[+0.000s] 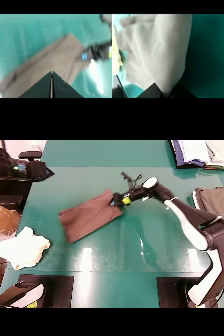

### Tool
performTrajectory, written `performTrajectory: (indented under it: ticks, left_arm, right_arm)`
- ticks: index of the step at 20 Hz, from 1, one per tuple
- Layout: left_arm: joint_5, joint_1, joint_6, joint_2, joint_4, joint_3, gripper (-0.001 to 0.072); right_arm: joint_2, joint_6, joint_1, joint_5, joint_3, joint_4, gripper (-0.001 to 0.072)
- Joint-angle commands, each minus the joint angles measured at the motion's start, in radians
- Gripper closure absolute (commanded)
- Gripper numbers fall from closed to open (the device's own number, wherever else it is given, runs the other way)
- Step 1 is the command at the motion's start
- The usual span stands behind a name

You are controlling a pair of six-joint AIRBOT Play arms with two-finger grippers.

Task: Fold the shirts.

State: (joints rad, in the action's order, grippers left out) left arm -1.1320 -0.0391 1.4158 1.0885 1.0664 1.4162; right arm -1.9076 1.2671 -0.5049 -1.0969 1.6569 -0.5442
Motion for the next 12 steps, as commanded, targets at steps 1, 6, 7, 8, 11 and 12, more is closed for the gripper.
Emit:
performTrajectory:
  ticks: [1, 6, 7, 8, 11, 12]
  left_arm:
    - [0.032, -0.119, -0.011, 0.000, -0.001, 0.000, 0.0675]
    - [0.101, -0.218, -0.010, 0.000, -0.001, 0.000, 0.0675]
    - [0.105, -0.227, -0.009, 0.000, -0.002, 0.000, 0.0675]
    - [0.107, -0.235, -0.009, 0.000, -0.002, 0.000, 0.0675]
    - [0.107, -0.261, -0.010, 0.000, -0.002, 0.000, 0.0675]
    - [0.109, -0.268, -0.009, 0.000, -0.001, 0.000, 0.0675]
  right_arm:
    - [0.095, 0.045, 0.150, -0.002, 0.043, -0.122, 0.0693]
    - [0.289, 0.143, 0.473, -0.032, 0.043, -0.434, 0.0693]
    - [0.314, 0.146, 0.541, -0.032, 0.043, -0.455, 0.0693]
    - [0.335, 0.146, 0.617, -0.031, 0.043, -0.452, 0.0693]
    - [0.367, 0.146, 0.814, -0.021, 0.043, -0.451, 0.0693]
    - [0.370, 0.146, 0.866, -0.012, 0.043, -0.450, 0.0693]
